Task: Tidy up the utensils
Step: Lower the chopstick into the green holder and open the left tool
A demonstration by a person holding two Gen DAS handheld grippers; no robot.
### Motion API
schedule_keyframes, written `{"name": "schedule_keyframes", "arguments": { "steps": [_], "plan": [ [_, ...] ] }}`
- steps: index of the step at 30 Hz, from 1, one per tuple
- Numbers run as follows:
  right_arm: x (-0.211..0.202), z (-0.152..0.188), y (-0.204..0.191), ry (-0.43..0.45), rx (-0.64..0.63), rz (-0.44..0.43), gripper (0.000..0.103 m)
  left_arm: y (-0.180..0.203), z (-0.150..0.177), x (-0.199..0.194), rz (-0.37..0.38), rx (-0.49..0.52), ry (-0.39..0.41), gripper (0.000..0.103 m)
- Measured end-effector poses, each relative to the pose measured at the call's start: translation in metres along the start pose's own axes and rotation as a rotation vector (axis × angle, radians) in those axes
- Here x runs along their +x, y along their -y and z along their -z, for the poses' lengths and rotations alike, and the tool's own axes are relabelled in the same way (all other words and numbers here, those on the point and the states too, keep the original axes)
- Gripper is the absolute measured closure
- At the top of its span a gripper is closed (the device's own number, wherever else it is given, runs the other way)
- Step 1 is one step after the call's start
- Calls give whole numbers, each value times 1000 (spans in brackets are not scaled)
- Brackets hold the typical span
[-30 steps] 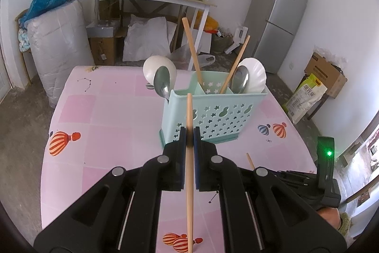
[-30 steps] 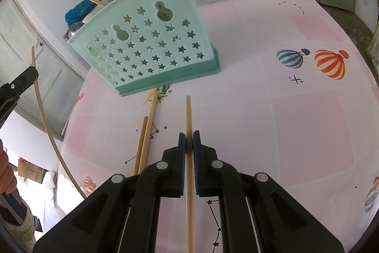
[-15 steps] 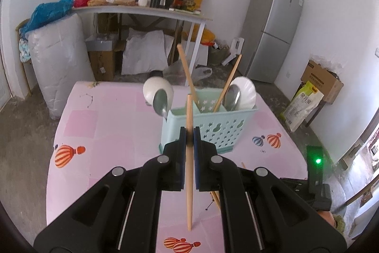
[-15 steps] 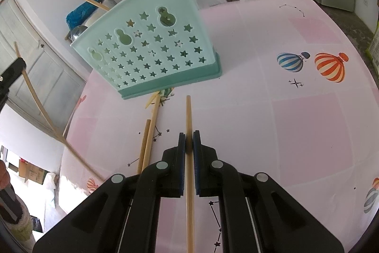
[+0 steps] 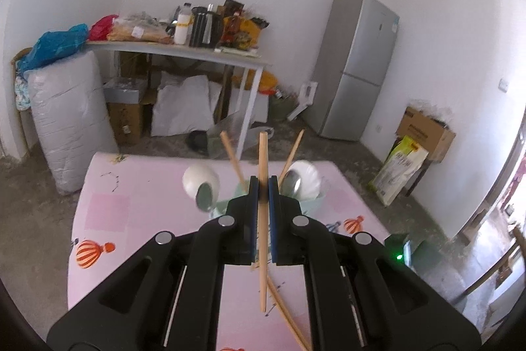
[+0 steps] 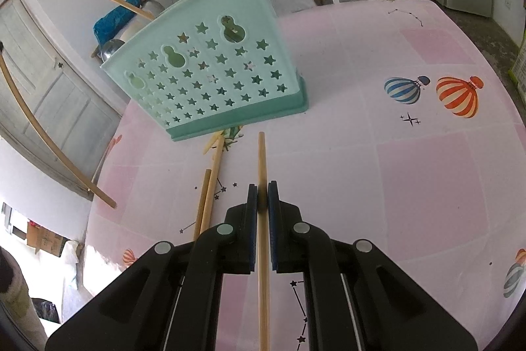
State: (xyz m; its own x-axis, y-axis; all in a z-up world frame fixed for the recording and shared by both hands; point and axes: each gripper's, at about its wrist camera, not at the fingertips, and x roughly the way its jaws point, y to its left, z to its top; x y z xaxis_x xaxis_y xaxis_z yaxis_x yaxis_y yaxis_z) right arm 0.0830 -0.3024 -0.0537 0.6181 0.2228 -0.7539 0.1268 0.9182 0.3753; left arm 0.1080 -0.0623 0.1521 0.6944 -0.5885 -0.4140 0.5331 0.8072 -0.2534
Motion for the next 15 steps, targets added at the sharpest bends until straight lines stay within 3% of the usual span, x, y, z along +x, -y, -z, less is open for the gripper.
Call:
{"name": "schedule_keyframes", "arguments": {
  "steps": [7, 15],
  "plan": [
    [-1, 0, 3, 2, 6, -8, 96, 2, -34, -7, 128, -63, 60, 99],
    [-3, -2, 5, 8, 6, -10, 96, 7, -75, -14, 138, -76, 267, 99]
  ]
}}
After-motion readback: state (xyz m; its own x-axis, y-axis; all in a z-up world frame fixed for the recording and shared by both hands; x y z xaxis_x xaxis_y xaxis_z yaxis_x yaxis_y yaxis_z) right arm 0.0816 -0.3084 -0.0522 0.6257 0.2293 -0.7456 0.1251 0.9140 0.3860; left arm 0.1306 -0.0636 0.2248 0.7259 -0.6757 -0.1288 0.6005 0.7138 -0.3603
